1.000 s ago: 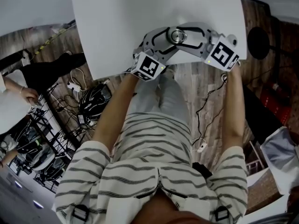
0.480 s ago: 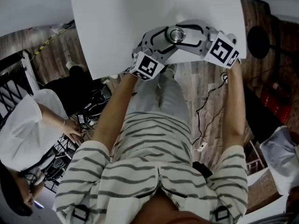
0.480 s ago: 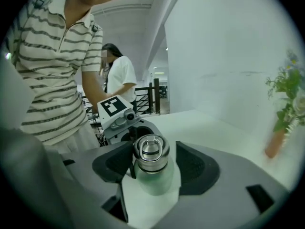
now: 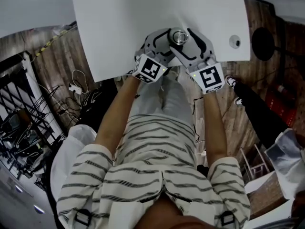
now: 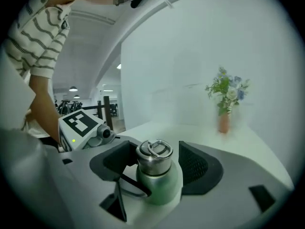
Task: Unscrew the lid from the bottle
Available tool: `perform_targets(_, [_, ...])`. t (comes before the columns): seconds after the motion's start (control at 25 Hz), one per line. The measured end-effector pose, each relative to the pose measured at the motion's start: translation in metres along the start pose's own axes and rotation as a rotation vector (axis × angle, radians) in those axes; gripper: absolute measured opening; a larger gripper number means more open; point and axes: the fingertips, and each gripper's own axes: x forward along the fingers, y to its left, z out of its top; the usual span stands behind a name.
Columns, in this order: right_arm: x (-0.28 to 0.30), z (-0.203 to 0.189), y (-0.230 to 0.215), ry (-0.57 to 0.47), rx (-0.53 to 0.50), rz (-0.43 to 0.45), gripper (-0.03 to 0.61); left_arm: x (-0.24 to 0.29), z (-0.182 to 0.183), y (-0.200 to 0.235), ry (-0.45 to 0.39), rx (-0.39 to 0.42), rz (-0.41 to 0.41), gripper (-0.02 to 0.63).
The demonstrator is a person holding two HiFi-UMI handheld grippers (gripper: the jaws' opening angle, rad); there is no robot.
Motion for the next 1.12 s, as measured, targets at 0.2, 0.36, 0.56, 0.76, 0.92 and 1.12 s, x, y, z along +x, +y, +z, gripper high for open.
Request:
perform_targets(0.2, [0.0057,-0.005,-0.0047,0.025,0.093,-0.222,0.331,0.002,-0.0017,0.0017,0.002,-0.003,0.007,0.308])
perform_targets(0.36, [0.0064,-0.0034,-0.0083,0.02,0.152,-0.316,0.314,0.0013,-0.001,0.0019,0.002,-0.005,0.007,0.308])
perform_targets(0.56, [0.0102,-0.004,-0.0067,0.008,0.14,-0.319,0.27,0.0018,-0.0023,0.0016,-0.001,-0.008,0.005,0.308])
perform_targets(0.76, [0.0098,-0.0034,-0.0051,-0.005,0.132,-0.275,0.266,0.0014,-0.0025,0.0009,-0.002,-0.01,0.008,0.308])
perform_targets(0.92, [0.0109,-0.0035,-0.0043,0.001,0.12,-0.234,0.265,0.0012,-0.0029,0.0017,-0.002,-0.01,0.006,0.308])
perform_targets(1.12, [0.0106,-0.0011,-0.0021,-0.019,0.102,-0.164,0.265,0.0003,-0.0035,0.0004,0.002,-0.013,0.003,0.308])
